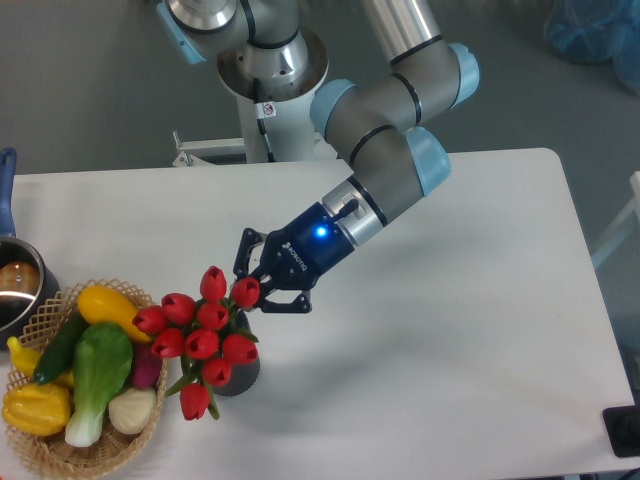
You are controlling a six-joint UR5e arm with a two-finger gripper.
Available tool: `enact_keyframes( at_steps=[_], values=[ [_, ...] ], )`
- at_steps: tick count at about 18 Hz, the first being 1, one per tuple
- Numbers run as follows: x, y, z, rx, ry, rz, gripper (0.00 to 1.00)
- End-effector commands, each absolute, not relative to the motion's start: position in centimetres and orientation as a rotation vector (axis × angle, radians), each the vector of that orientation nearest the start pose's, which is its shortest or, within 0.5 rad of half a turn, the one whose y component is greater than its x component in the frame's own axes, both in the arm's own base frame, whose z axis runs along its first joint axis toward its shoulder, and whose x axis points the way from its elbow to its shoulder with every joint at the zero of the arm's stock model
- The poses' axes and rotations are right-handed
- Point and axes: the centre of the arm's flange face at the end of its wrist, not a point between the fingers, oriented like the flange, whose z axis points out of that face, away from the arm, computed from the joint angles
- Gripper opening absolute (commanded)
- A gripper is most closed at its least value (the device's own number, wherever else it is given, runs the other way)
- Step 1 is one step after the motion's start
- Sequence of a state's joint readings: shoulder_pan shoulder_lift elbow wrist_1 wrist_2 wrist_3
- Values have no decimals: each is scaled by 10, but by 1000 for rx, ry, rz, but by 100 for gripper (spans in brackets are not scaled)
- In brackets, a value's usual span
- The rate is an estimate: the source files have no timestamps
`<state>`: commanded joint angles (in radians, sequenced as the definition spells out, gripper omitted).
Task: Pick up the flowers from the vase
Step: 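Lower the open gripper around the tulip stems and close it, then lift the gripped tulips straight up out of the grey vase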
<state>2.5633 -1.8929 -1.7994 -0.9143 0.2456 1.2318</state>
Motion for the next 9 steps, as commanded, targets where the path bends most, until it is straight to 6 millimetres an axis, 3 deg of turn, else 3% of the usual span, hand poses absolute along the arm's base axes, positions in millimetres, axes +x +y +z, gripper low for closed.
enact_keyframes(
  at_steps=[4,9],
  values=[
    [-355,503,355,-1798,296,-547,0],
    [-359,489,383,-1739,295,-515,0]
  ],
)
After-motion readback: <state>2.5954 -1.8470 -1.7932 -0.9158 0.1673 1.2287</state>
